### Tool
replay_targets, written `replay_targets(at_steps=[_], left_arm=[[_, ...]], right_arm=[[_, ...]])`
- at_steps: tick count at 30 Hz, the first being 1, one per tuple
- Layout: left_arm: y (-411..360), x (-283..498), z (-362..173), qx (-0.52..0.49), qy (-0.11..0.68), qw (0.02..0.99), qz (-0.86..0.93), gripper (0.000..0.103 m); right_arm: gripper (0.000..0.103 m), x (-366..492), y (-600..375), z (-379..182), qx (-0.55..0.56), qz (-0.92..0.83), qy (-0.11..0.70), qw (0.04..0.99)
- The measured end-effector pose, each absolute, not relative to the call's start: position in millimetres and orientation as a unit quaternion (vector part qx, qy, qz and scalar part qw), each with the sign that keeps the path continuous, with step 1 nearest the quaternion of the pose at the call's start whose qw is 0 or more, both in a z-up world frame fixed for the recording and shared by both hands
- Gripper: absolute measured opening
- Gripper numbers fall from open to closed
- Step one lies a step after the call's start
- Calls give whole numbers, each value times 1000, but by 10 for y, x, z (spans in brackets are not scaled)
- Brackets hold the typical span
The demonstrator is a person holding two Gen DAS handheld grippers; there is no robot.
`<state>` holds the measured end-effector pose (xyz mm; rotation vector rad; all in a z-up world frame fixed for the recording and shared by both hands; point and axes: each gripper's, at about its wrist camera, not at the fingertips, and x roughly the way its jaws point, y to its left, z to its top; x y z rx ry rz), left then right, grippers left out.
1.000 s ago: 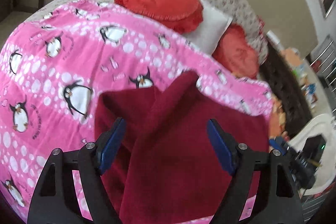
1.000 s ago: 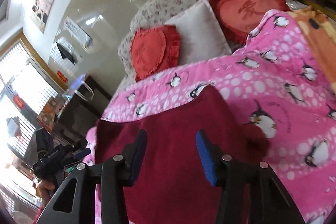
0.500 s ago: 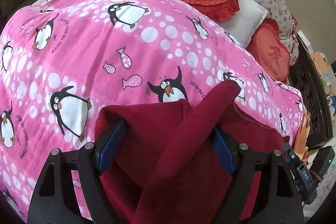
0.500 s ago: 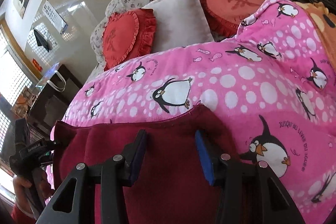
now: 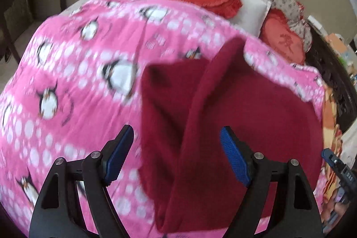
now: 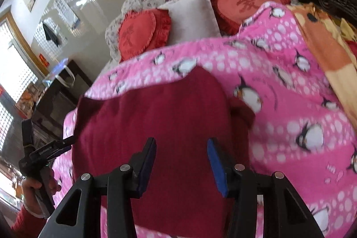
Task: Fold small clothes
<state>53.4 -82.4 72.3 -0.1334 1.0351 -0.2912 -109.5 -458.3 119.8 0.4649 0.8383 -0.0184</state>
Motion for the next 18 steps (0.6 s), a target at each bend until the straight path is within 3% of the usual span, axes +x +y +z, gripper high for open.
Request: replay_targets(at_steps=[8,18], left_arm=[[-799,416,447,-38,504,855,-112,81],[-787,299,490,-22,499,859,-115,81]], right_arm=[[46,-946,-4668,876,246,-12,433,867],[48,-963,-4262,1363,230,17,413,881]])
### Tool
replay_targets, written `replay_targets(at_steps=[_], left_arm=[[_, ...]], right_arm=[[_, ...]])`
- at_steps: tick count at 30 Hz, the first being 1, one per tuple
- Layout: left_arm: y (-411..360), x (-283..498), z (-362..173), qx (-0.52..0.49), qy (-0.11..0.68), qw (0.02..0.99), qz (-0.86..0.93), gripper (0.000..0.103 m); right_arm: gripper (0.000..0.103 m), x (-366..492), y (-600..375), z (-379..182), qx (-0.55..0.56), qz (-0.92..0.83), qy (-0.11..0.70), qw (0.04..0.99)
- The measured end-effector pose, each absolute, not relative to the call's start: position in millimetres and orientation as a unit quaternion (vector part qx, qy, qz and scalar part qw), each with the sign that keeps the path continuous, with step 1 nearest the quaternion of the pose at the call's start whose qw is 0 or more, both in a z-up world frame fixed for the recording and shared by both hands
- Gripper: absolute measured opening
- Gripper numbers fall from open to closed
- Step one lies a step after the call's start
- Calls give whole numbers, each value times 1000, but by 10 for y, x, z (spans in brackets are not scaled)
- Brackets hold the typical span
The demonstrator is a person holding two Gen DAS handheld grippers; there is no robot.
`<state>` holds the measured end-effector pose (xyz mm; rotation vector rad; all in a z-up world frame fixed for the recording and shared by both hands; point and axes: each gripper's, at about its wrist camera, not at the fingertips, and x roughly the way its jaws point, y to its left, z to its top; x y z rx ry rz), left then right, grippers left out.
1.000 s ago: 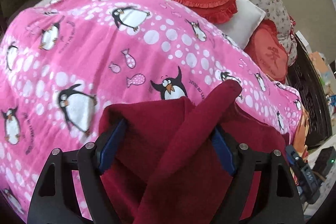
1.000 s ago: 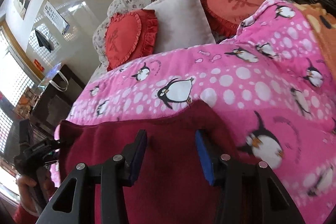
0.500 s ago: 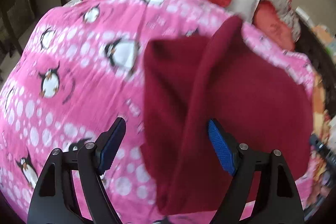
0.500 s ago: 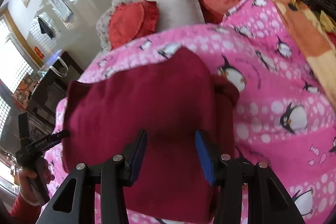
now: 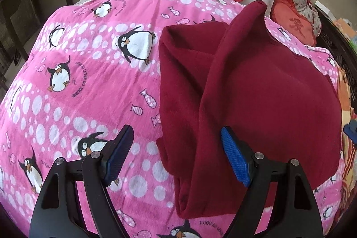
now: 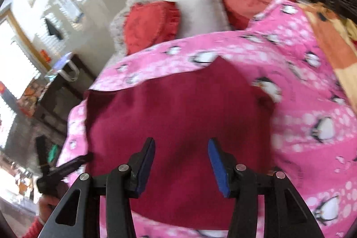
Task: Fold small clothes
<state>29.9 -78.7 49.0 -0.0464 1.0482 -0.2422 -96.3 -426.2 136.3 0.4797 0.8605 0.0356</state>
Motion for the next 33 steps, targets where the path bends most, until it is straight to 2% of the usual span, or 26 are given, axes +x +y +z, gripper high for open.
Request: replay_targets(at_steps=[10,16,20,24,25,26,28,33], left_arm=[[-634,143,464,-40,509,852,-121,81],[-606,58,427,-44,508,852,-120,81],[-613,33,378,-53,511,849,-123,81],[-622,5,350,-58,513,847,-128,81],[-620,-4,349,-59,514,846,-130,81],[-612,-4,351,-61,514,845,-131,81],[-577,-11,366,-65,515,844,-135,81],[-443,-48,471,-73,508,847,-141,80]], right_arm=[[48,-148,-3094,1408,184,141,417,879],[49,450,-2675,1374,211,168,421,866],[49,790,-2401,1250,198,162,460,850],[49,1033,-2133,1030,139,128,503,843],[42,1053,-2115,990,132,123,504,845],[23,1062,-2115,972,124,117,499,850],[9,1073,-2121,972,108,105,489,859],[6,1058,-2149,1025,128,127,479,859]])
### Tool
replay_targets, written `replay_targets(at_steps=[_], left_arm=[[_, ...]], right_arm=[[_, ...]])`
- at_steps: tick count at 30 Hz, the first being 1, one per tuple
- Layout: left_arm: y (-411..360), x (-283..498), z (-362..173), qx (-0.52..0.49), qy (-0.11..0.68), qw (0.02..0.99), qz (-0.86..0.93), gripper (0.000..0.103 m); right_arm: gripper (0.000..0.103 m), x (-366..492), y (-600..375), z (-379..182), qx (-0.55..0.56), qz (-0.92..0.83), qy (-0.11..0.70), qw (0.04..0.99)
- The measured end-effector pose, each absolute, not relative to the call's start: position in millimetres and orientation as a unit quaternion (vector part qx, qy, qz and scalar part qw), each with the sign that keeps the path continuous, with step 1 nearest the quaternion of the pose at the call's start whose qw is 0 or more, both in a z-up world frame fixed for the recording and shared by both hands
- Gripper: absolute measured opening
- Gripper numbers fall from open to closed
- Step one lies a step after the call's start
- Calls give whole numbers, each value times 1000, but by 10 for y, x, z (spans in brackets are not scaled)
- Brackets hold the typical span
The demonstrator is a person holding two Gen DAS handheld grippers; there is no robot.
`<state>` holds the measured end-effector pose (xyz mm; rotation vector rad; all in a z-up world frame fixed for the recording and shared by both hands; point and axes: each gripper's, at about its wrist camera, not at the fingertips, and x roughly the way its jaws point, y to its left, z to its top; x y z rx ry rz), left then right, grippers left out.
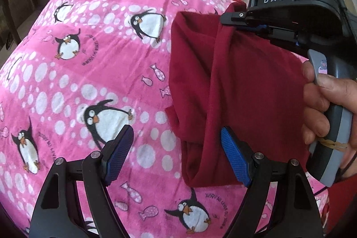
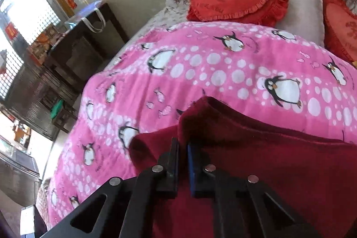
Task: Fold small clothes
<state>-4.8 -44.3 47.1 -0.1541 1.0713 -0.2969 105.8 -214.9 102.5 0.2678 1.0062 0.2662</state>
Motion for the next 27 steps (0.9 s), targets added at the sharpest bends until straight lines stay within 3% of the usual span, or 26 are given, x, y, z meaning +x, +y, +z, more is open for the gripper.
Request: replay_targets(at_steps=[6,12,15,17,22,27], left_arm=[[-324,-99,576,-93,497,851,-140,80],[-392,-50,514,-92,511,843,-138,80],[-414,-57,502,-96,509,843,-143,80],[-397,-51,480,-103,508,843,-147,80],[-375,-51,376,-115,519,835,-141,80],[-406,-66,349,-110,518,837,-138,80]], right_arm=[[6,1082,-1958,1164,141,178,468,854],[6,1195,-1955,845,159,164,482,846],[15,1156,-2132,817,219,180,482,829],[27,1054,-2186,958,211,190,472,835],[27,914,-2190,1182,165,186,455,855],[27,1105,-1957,871,117,168,503,840]])
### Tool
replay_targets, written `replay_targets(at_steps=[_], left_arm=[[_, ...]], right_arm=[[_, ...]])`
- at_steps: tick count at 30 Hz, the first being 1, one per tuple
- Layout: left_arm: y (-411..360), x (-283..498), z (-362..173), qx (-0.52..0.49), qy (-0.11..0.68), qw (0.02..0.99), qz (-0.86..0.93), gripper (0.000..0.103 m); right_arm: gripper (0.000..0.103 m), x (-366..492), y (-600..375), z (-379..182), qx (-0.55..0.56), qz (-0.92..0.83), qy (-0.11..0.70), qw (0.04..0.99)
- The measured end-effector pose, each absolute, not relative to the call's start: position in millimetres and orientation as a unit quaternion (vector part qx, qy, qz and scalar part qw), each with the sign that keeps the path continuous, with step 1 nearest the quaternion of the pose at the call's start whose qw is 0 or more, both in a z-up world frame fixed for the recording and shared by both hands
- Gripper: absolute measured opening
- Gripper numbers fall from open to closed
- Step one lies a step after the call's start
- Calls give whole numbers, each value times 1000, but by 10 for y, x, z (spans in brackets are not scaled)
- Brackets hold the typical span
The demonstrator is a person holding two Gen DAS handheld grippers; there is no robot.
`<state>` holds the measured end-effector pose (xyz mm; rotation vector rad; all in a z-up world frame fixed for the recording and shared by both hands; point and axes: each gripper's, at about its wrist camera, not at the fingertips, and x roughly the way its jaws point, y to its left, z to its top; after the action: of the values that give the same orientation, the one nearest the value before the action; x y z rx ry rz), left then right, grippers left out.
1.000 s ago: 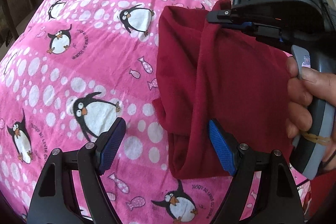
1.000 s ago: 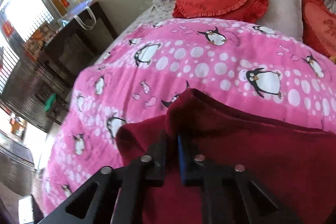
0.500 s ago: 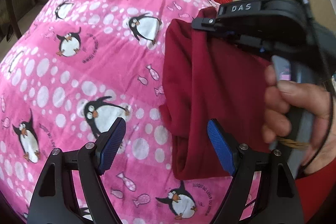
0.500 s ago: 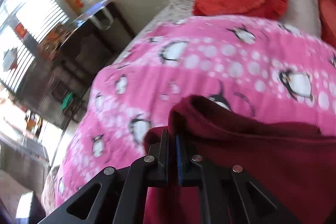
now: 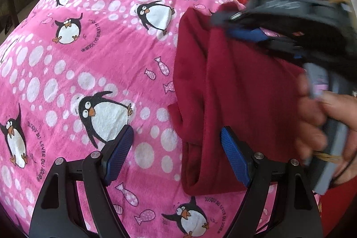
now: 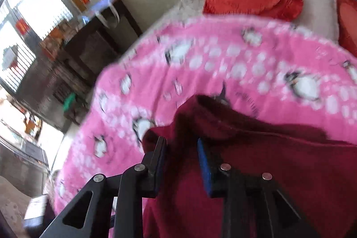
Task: Fold small clothes
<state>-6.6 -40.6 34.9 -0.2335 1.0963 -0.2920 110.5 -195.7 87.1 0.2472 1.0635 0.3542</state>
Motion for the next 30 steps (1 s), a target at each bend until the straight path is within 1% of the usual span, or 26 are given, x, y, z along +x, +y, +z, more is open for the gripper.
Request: replay_targets(at_steps=[1,3,4,5,6,7,8,10,12,14,16,19,21,23,24,25,26,27,28,29,30], left_arm=[[-408,-61,342,-111,519,836,-138,80],[-418,-40,325,-113,519,836,-141,81],[-415,-25,311,-114,519,835,-142,81],[-410,-30,303,-115,519,835,-143,81],[-408,-3,292,-117,518,835,-145,81],[-399,-11,290,-119,516,835,-146,81],[-388,-13,287,-121,515,836,-147,82],[-357,-19,272,-127,512,836,-151,82],[-305,-40,253,-137,509,835,-156,82],[-254,-63,231,-146,505,835,-163,82],[-223,-83,214,-149,500,836,-169,82],[-188,-97,198,-155,498,836,-170,82],[-175,-100,196,-157,499,835,-169,82],[-155,-109,193,-158,500,835,-169,82],[-126,-115,191,-157,500,835,-169,82],[-137,-91,205,-156,500,835,-169,82],[-144,-82,228,-155,497,836,-170,82],[-156,-84,260,-153,493,839,-172,82],[-165,-72,286,-150,487,842,-175,82],[-178,-53,311,-146,482,845,-181,82],[-194,-33,334,-143,478,846,-187,82]], right_arm=[[28,1140,-1907,814,110,167,508,838],[38,1152,-1873,853,104,170,511,836],[47,1151,-1845,920,103,177,515,832],[49,1139,-1830,956,103,179,515,832],[55,1129,-1818,1000,100,178,514,833],[68,1126,-1788,1039,92,165,515,836],[78,1132,-1773,1039,86,155,518,837],[79,1184,-1676,994,66,131,531,835],[85,1218,-1584,948,42,116,537,835],[97,1239,-1460,902,12,103,540,835],[102,1254,-1305,841,-30,88,547,832],[102,1287,-1115,704,-112,56,552,824],[98,1277,-1085,653,-145,48,548,823],[70,1223,-1109,684,-170,42,530,830],[64,1189,-1173,732,-164,47,523,835],[49,1154,-1284,804,-143,63,519,841],[31,1110,-1402,872,-117,80,518,844],[26,1080,-1532,943,-71,109,521,844],[24,1052,-1732,1021,-2,138,525,840],[20,1046,-1847,1063,31,146,523,839],[18,1036,-1925,1097,52,153,520,839]])
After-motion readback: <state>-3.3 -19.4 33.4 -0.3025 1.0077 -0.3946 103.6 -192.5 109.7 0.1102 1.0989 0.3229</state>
